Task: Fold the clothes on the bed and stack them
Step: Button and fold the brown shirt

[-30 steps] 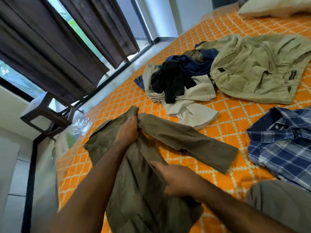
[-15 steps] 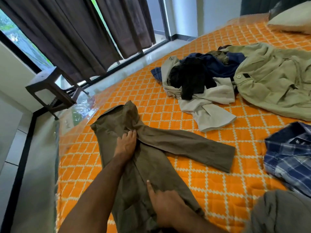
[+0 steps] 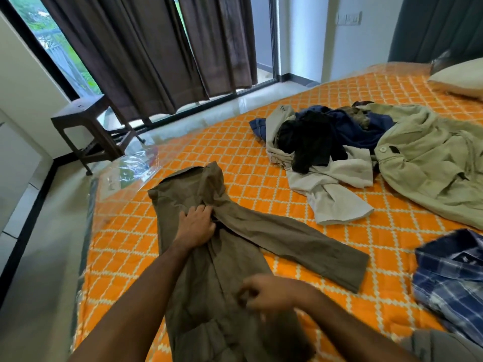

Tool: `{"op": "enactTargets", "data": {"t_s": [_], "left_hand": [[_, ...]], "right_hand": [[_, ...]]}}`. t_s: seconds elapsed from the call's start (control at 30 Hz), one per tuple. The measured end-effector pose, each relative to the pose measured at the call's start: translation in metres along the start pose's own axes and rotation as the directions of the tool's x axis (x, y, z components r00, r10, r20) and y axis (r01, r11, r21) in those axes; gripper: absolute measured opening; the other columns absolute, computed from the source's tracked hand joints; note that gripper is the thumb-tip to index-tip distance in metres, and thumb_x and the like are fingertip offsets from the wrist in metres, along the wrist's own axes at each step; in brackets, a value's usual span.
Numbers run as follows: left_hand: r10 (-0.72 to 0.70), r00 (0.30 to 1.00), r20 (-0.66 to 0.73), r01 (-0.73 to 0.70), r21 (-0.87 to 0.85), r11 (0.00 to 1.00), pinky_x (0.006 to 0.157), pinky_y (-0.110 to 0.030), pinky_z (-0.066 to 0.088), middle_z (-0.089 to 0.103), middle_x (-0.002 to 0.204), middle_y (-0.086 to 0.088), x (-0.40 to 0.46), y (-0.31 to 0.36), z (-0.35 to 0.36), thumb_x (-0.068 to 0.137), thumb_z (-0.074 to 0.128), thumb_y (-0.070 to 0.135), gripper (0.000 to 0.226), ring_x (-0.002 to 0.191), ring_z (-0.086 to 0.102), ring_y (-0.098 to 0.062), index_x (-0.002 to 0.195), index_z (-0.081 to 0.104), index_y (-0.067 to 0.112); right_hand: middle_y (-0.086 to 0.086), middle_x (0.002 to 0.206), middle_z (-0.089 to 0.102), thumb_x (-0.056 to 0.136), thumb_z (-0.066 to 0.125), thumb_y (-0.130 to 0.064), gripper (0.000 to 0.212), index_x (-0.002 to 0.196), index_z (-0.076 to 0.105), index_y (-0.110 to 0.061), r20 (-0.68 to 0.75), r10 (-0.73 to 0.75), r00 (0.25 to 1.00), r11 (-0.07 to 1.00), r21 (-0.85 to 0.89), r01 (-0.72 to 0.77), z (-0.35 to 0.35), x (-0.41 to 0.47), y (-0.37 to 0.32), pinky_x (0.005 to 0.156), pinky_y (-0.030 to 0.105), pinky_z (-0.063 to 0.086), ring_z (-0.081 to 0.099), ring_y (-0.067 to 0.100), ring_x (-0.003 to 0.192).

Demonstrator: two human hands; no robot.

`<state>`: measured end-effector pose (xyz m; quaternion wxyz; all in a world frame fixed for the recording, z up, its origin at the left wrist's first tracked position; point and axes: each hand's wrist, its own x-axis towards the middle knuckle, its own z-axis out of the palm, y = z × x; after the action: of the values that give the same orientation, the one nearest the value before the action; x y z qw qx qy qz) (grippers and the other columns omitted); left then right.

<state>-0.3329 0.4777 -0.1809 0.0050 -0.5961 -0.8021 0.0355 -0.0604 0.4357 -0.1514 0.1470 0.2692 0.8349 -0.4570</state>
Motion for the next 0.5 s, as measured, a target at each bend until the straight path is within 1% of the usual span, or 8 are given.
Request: {"op": "enactTargets", "data": {"t_s": [0.03,0.1,0.17,0.23,0.3,0.37,0.43,0.5], "left_hand": [[-0.024,0.999,-0.03,0.022,-0.061,0.998,0.095,-0.048,0.035,0.054,0.124,-0.005,0.003,-0.001,-0.004,0.094,0.046,0.035,0.031,0.117,0.05,-0.028,0.122,0.051,0.021],[-0.095,0.992,-0.079,0.067,-0.301,0.951,0.091,-0.045,0.04,0.055,0.117,-0.007,0.009,-0.003,-0.015,0.092,0.053,0.028,0.023,0.111,0.053,-0.028,0.112,0.055,0.018],[-0.177,0.98,-0.09,0.113,-0.479,0.87,0.088,-0.042,0.044,0.053,0.116,-0.011,0.022,-0.007,-0.022,0.089,0.059,0.02,0.025,0.109,0.054,-0.03,0.112,0.056,0.011],[-0.248,0.965,-0.08,0.169,-0.529,0.832,0.09,-0.044,0.047,0.048,0.121,-0.016,0.037,-0.013,-0.028,0.088,0.062,0.019,0.035,0.112,0.052,-0.034,0.119,0.052,0.005],[-0.322,0.946,-0.029,0.243,-0.59,0.77,0.095,-0.046,0.047,0.047,0.129,-0.018,0.052,-0.02,-0.031,0.086,0.068,0.02,0.051,0.12,0.051,-0.037,0.128,0.046,0.002],[-0.293,0.954,0.068,0.264,-0.654,0.709,0.092,-0.04,0.047,0.053,0.127,-0.011,0.06,-0.023,-0.03,0.082,0.076,0.017,0.06,0.119,0.053,-0.03,0.13,0.043,0.003],[-0.266,0.953,0.142,0.289,-0.679,0.675,0.088,-0.034,0.045,0.057,0.123,-0.005,0.065,-0.023,-0.022,0.084,0.078,0.019,0.059,0.116,0.055,-0.024,0.13,0.044,0.006],[-0.304,0.95,0.069,0.263,-0.7,0.664,0.088,-0.037,0.049,0.063,0.122,-0.008,0.068,-0.023,-0.007,0.087,0.076,0.027,0.049,0.114,0.06,-0.028,0.125,0.05,0.01]], "right_hand": [[0.013,0.115,0.072,0.093,0.056,-0.016,0.039,0.132,0.061,-0.012,-0.158,-0.004,0.987,1.0,-0.011,0.003,-0.017,0.003,0.008,0.083,0.031,0.052,0.07,0.027,0.102],[0.01,0.118,0.066,0.092,0.058,-0.017,0.034,0.125,0.063,-0.012,-0.454,0.017,0.891,0.999,-0.03,-0.034,-0.048,0.014,0.026,0.086,0.031,0.046,0.062,0.025,0.108],[0.008,0.122,0.056,0.092,0.058,-0.021,0.036,0.128,0.057,-0.015,-0.583,0.036,0.811,0.998,-0.016,-0.056,-0.076,0.033,0.038,0.092,0.036,0.047,0.055,0.026,0.112],[0.006,0.128,0.053,0.092,0.06,-0.024,0.045,0.136,0.052,-0.018,-0.617,0.033,0.787,0.999,-0.001,-0.043,-0.098,0.06,0.04,0.096,0.039,0.048,0.052,0.025,0.118],[0.007,0.132,0.053,0.093,0.063,-0.028,0.05,0.139,0.05,-0.018,-0.616,0.004,0.788,0.999,0.041,0.026,-0.113,0.09,0.035,0.096,0.038,0.048,0.053,0.024,0.118],[0.008,0.132,0.055,0.094,0.064,-0.029,0.048,0.138,0.051,-0.015,-0.613,-0.035,0.789,0.992,0.076,0.103,-0.124,0.115,0.023,0.094,0.038,0.048,0.054,0.025,0.119],[0.008,0.13,0.058,0.094,0.066,-0.03,0.044,0.133,0.055,-0.012,-0.623,-0.068,0.779,0.977,0.117,0.179,-0.134,0.144,0.014,0.094,0.038,0.048,0.056,0.025,0.119],[0.008,0.127,0.061,0.092,0.07,-0.034,0.045,0.129,0.057,-0.011,-0.64,-0.058,0.766,0.954,0.19,0.231,-0.144,0.174,0.006,0.092,0.037,0.049,0.058,0.024,0.117]]}}
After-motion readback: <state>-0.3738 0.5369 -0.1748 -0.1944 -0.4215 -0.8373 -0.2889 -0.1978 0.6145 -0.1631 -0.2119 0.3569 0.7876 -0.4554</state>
